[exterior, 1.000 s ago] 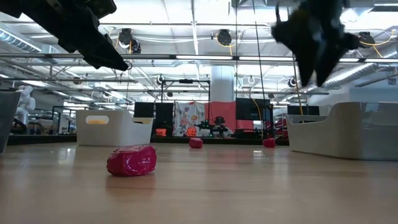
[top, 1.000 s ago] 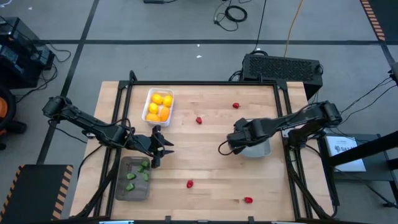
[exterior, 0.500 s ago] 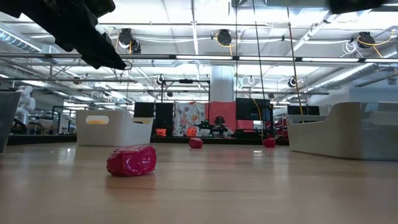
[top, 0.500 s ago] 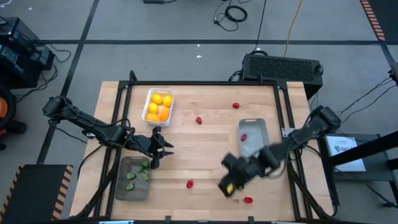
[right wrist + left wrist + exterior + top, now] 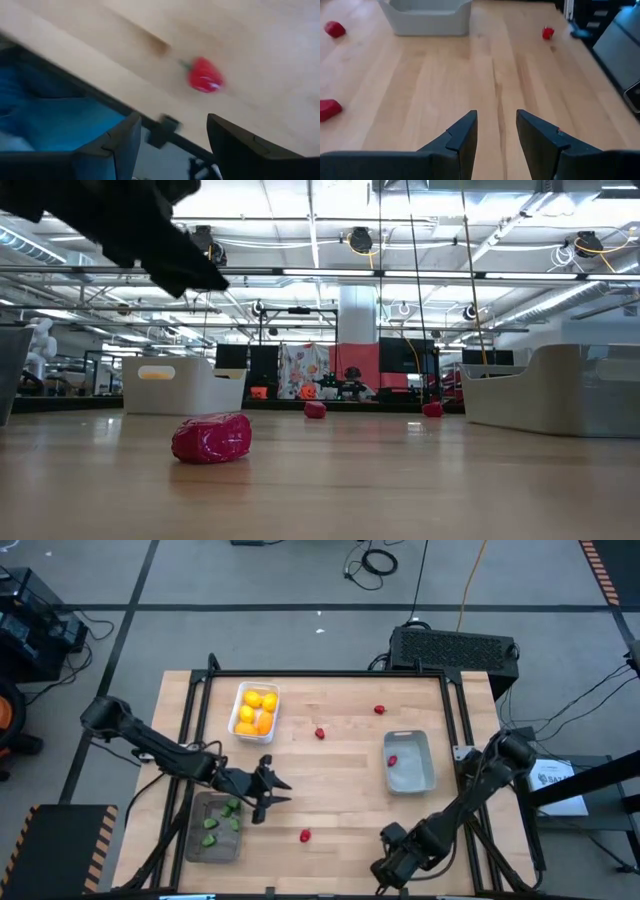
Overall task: Sort produce into baskets
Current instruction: Put the bottom right red chili pepper into the gray bin
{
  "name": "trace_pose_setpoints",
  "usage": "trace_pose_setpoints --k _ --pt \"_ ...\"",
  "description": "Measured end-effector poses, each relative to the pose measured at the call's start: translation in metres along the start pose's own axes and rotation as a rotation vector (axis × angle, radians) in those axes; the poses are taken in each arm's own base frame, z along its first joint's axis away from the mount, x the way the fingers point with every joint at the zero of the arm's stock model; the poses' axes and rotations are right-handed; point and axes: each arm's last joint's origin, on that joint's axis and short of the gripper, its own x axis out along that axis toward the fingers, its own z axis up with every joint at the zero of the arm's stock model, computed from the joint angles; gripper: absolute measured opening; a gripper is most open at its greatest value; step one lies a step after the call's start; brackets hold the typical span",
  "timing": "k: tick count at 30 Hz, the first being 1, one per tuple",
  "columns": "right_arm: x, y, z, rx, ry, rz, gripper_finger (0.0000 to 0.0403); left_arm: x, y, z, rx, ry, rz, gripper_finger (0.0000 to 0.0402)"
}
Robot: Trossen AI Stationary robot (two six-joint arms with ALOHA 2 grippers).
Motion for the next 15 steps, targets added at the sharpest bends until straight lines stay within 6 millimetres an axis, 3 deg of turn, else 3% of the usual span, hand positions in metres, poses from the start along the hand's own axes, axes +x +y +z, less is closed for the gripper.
trace_pose_setpoints --k 5,15 --pt "0.01 -0.005 0.0 -0.043 0.002 -0.085 0.0215 0.013 -0.001 -0.011 0.033 0.053 0.01 0.0144" --pt "0.032 -0.003 0.003 -0.354 0.006 -0.126 0.0215 0.016 -0.002 -0.015 0.034 0.076 -0.006 0.0144"
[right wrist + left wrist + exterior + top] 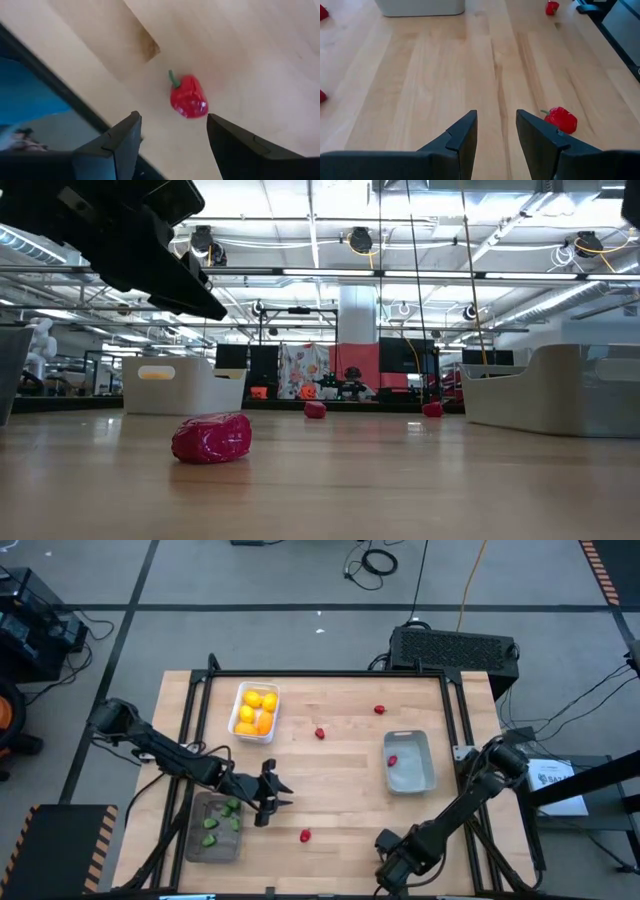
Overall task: Sort produce into baskets
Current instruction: Put the bottom right red chili pepper into the gray bin
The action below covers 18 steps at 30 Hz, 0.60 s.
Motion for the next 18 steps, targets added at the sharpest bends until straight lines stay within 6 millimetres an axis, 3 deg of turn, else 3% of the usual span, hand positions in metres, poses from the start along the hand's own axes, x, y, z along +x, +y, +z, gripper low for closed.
trace_pose_setpoints --k 11,18 --pt "0.035 0.001 0.007 -0.122 0.014 -0.093 0.0215 0.0 0.0 0.0 -0.019 0.001 0.001 0.0144" --pt "0.036 0.001 0.008 -0.12 -0.013 -0.1 0.0209 0.0 0.0 0.0 -0.019 0.0 0.001 0.0144"
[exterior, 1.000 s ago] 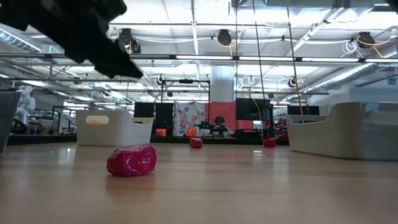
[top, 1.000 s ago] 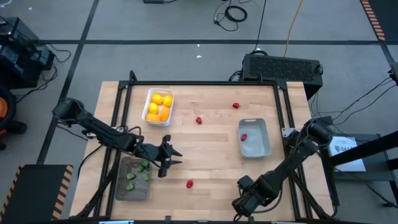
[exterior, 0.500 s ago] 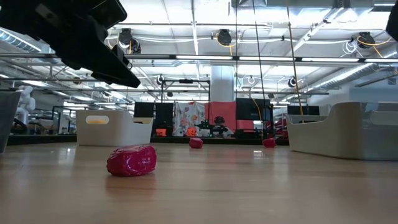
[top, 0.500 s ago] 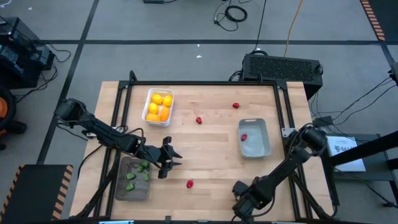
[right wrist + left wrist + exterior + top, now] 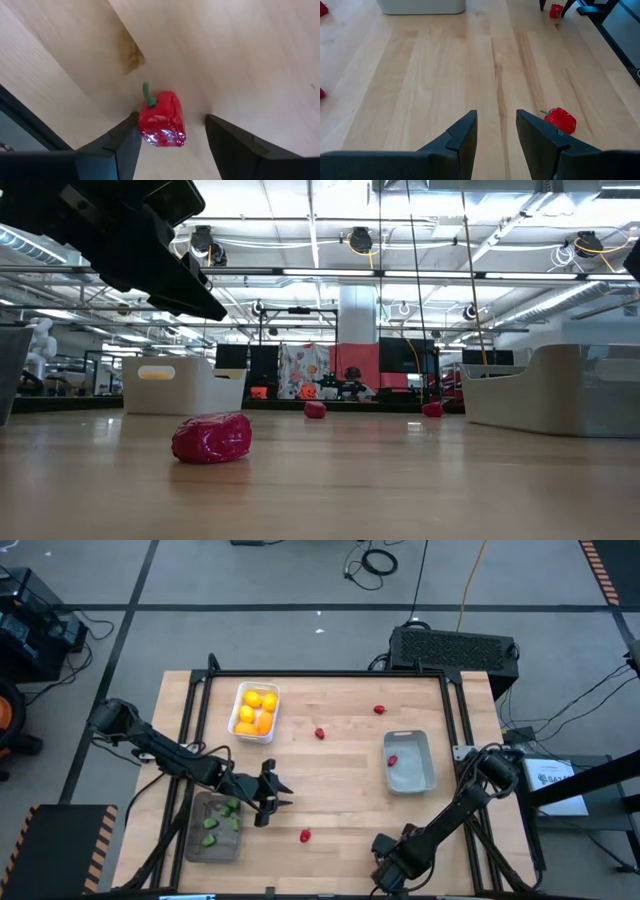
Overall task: Sort produce into baskets
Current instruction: Put the bottom right red chili pepper into the gray bin
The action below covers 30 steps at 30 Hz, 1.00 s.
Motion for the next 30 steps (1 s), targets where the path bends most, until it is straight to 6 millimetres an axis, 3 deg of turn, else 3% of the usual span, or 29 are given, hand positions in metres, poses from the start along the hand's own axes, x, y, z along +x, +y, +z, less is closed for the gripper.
trace_pose_setpoints --k 4,10,15,21,30 --pt "0.0 -0.001 0.002 0.006 0.01 0.004 0.0179 0.0 0.0 0.0 0.001 0.0 0.001 0.0144" --pt "-0.002 -0.001 0.008 0.019 0.051 0.023 0.0102 0.0 0.0 0.0 0.001 -0.001 0.002 0.0144" --pt "-0.016 0.005 0.018 -0.037 0.06 0.066 0.006 0.0 0.001 0.0 0.008 -0.001 0.004 0.0144" --pt "-0.05 0.005 0.042 -0.106 -0.003 0.02 0.0062 0.0 0.001 0.0 0.018 -0.002 0.007 0.0144" --pt "-0.107 -0.023 0.082 -0.203 -0.271 -0.351 0.0074 0.0 0.001 0.0 0.019 0.0 0.003 0.0144"
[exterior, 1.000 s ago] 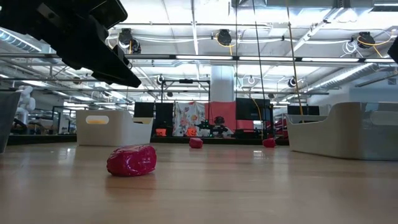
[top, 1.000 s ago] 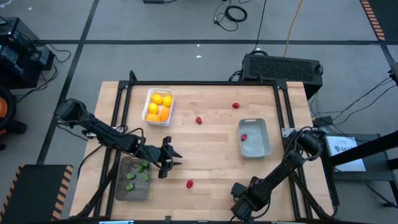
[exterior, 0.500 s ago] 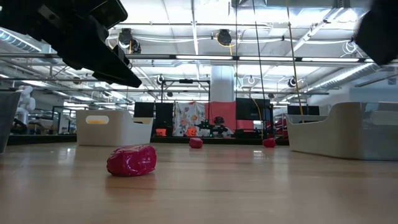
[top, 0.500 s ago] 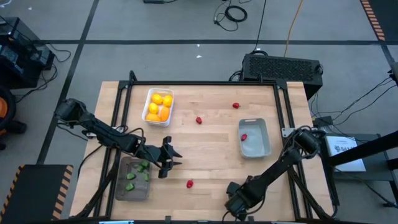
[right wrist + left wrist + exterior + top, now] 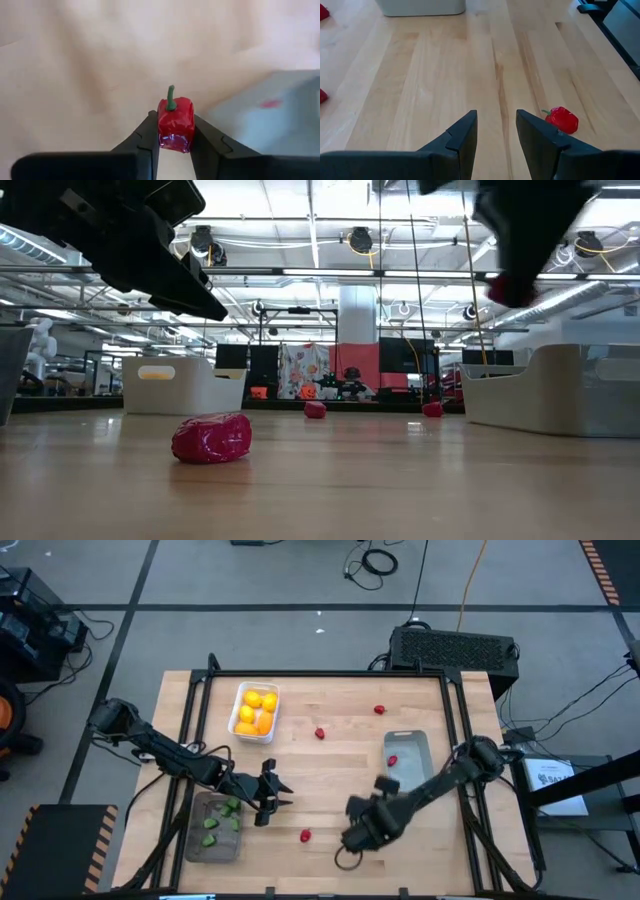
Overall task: Sort produce into baskets
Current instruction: Put the bottom right red chili pepper into the gray bin, then put the bottom left red chili pepper into the gray bin
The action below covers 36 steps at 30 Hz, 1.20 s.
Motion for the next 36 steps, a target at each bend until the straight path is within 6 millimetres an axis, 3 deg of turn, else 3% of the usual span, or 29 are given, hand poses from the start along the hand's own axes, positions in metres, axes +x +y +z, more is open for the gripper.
trace_pose_setpoints --k 4,9,14,18,25,33,36 --pt "-0.002 -0.03 0.012 0.024 0.017 -0.187 0.0074 0.0 0.0 0.0 0.002 0.004 0.0 0.0144" --pt "0.008 -0.06 0.022 0.006 0.032 -0.239 0.0075 0.0 0.0 -0.002 0.004 0.017 0.0 0.0144" --pt "0.03 -0.092 0.011 0.06 0.103 -0.284 0.0075 0.0 -0.001 -0.005 0.011 0.051 -0.022 0.0144" --pt "0.047 -0.115 -0.005 0.21 0.148 -0.33 0.0076 -0.001 -0.001 -0.006 0.014 0.063 -0.022 0.0144" --pt "0.054 -0.132 -0.017 0.334 0.121 -0.229 0.0129 0.0 0.0 -0.006 0.012 0.061 -0.016 0.0144" --pt "0.038 -0.14 -0.025 0.399 0.086 -0.198 0.0199 0.0 0.001 -0.005 0.011 0.06 -0.013 0.0144" --pt "0.028 -0.135 -0.019 0.433 0.021 -0.086 0.0211 0.0 0.001 -0.006 0.012 0.063 -0.013 0.0144"
